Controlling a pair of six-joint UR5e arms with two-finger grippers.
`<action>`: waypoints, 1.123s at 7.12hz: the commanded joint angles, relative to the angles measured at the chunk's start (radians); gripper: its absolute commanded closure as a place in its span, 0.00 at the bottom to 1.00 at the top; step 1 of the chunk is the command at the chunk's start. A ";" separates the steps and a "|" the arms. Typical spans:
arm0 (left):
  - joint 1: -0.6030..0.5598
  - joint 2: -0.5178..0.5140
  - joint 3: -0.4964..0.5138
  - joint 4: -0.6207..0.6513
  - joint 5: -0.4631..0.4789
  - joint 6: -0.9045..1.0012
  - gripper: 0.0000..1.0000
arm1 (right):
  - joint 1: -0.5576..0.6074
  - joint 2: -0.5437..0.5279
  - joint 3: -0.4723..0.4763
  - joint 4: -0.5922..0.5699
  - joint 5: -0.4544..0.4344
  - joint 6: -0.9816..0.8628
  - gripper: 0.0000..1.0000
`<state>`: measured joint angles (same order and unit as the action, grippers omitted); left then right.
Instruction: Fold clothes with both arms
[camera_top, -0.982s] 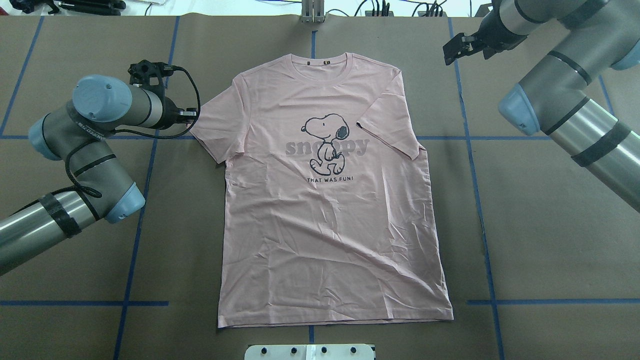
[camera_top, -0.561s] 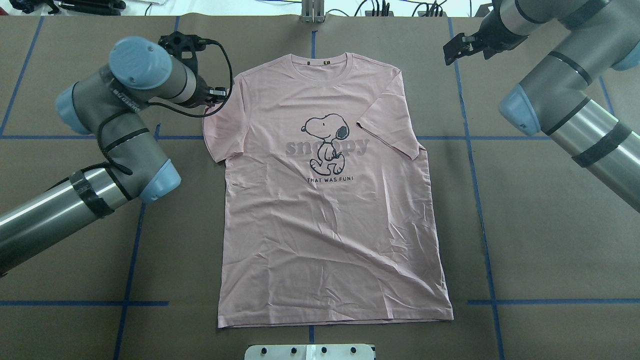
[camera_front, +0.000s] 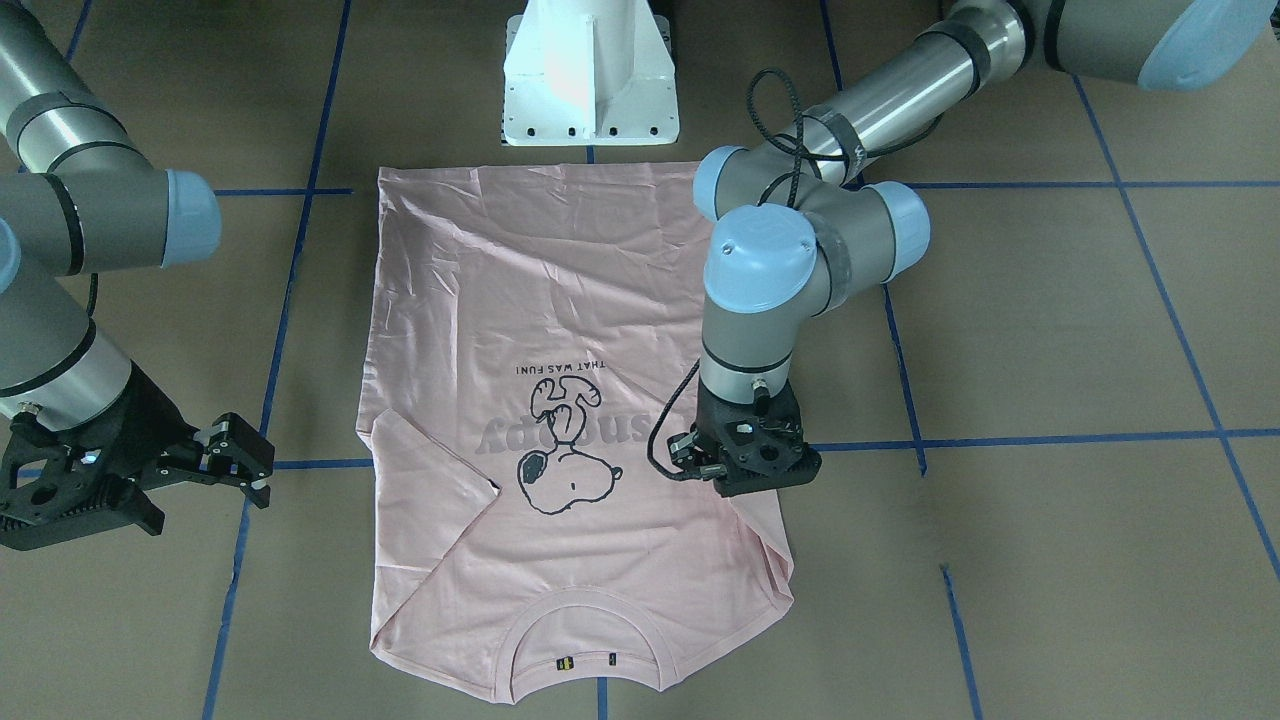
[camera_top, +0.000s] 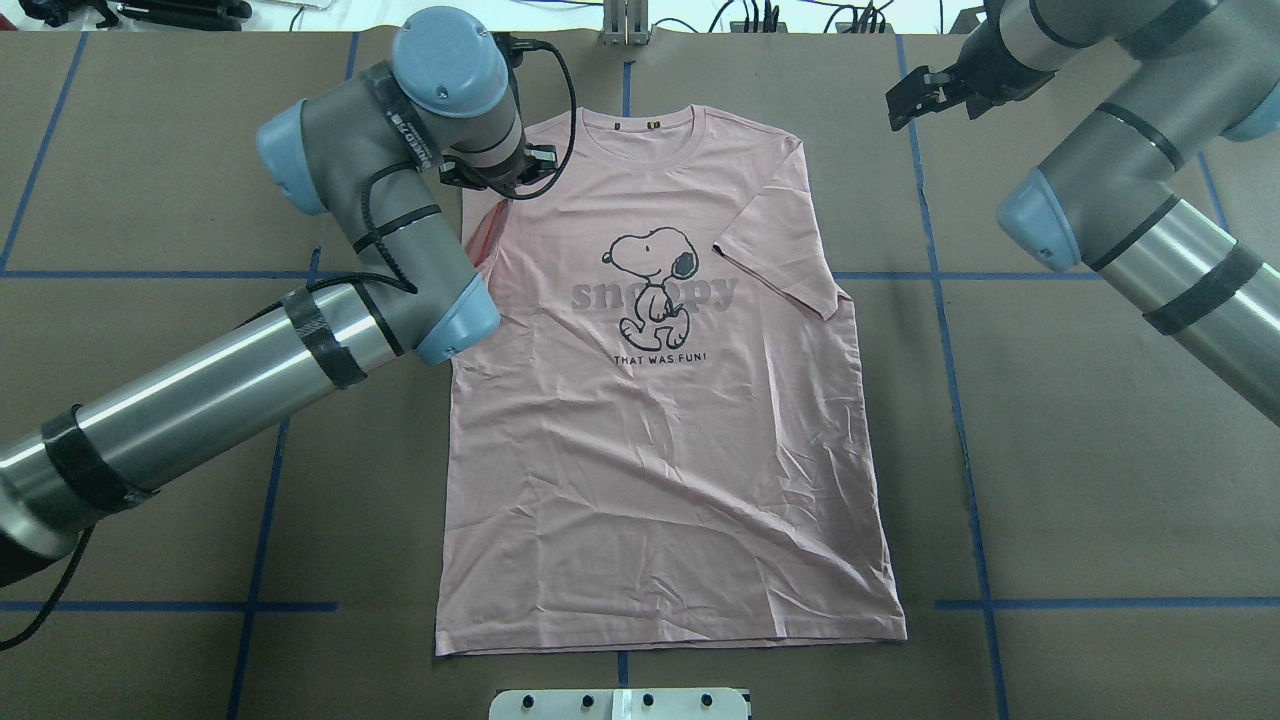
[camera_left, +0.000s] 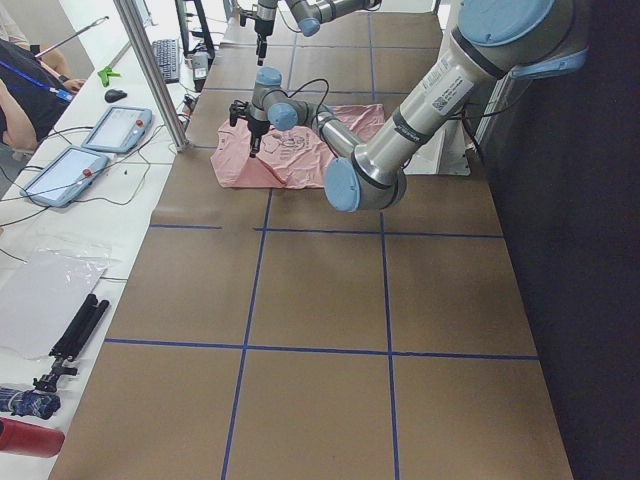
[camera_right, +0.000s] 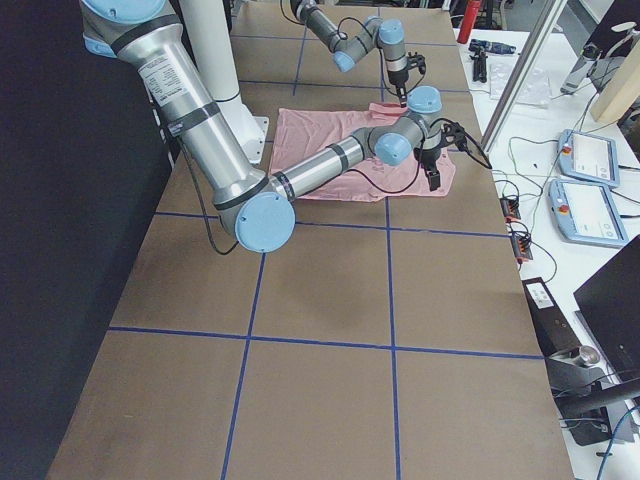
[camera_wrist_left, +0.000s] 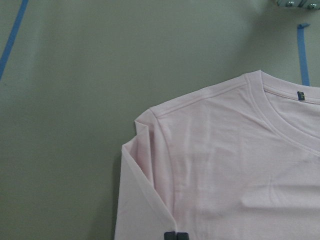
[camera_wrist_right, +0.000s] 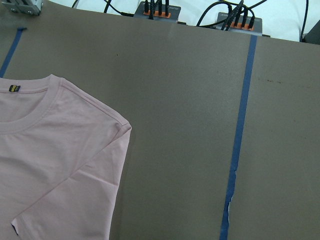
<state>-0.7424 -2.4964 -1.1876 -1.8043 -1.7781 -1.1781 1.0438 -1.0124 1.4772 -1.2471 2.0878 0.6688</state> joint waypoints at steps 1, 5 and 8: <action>0.017 -0.044 0.074 -0.001 0.005 -0.014 1.00 | -0.001 0.000 0.002 0.000 0.000 0.000 0.00; 0.052 0.029 -0.126 -0.078 -0.015 0.008 0.00 | -0.042 -0.038 0.102 -0.008 0.002 0.114 0.00; 0.144 0.303 -0.544 -0.089 -0.041 0.006 0.00 | -0.225 -0.226 0.401 -0.011 -0.068 0.381 0.00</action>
<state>-0.6450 -2.3083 -1.5536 -1.8856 -1.8157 -1.1731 0.9037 -1.1502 1.7441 -1.2579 2.0694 0.9443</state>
